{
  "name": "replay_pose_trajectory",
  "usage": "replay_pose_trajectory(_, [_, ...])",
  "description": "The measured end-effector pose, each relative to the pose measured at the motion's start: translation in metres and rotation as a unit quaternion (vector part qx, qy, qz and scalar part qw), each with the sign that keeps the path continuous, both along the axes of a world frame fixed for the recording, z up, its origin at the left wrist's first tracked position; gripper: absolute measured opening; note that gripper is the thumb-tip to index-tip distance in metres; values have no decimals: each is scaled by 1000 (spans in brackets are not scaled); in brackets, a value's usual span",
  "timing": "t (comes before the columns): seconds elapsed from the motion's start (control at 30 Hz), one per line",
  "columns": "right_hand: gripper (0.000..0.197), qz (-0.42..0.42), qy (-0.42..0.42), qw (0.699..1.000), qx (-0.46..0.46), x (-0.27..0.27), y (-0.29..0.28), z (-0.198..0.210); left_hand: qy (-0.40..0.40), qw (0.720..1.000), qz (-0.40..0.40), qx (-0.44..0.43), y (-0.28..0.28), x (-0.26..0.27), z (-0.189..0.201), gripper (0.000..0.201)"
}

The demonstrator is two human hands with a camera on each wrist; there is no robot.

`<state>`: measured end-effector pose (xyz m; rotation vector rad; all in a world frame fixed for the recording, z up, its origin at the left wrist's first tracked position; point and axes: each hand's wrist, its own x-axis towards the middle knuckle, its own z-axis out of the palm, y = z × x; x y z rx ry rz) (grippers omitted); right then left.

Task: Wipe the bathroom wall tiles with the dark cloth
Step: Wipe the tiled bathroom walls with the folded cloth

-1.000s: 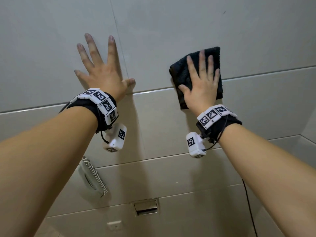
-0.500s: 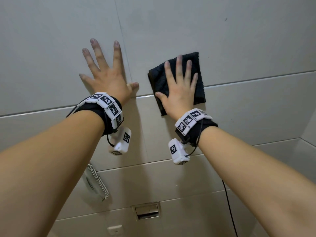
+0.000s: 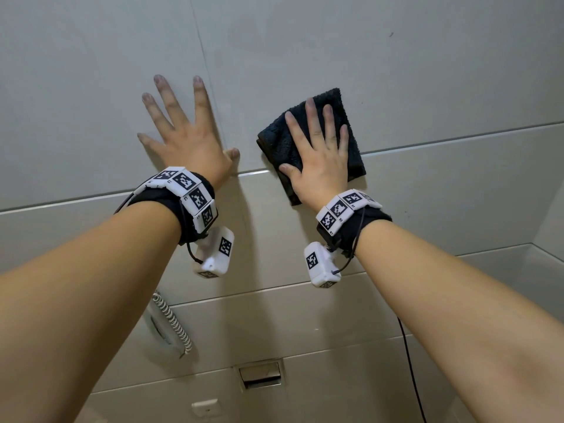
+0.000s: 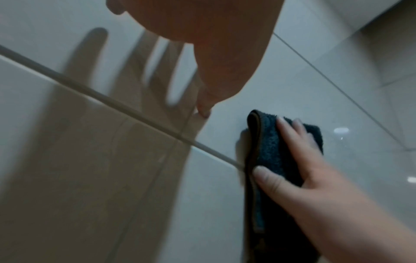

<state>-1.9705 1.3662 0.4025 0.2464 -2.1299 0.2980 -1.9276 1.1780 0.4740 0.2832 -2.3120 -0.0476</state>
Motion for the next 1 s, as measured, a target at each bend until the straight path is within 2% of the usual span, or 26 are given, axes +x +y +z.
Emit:
replay_pose_trajectory(0.07, [90, -2, -1, 1000, 2, 0, 10, 1, 0, 1000, -8, -1, 10, 0, 1, 115])
replay_pose_trajectory(0.27, [90, -3, -2, 1000, -4, -6, 52, 2, 27, 991, -77, -110, 52, -5, 20, 103])
replay_pose_trajectory(0.43, [91, -10, -1, 1000, -3, -12, 95, 4, 42, 985, -91, -140, 90, -15, 48, 107])
replay_pose_trajectory(0.57, [92, -21, 2, 1000, -15, -19, 134, 2, 7, 988, -88, -125, 109, -24, 50, 124])
replay_pose_trajectory(0.73, [86, -23, 11, 999, -31, -27, 164, 2, 7, 989, -85, -122, 108, -25, 49, 125])
replay_pose_trajectory(0.87, [81, -23, 11, 998, -60, -28, 160, 7, 1, 989, -81, -123, 108, -24, 49, 125])
replay_pose_trajectory(1.0, [79, -19, 26, 992, -119, -29, 149, 36, -3, 989, -79, -122, 106, -25, 50, 125])
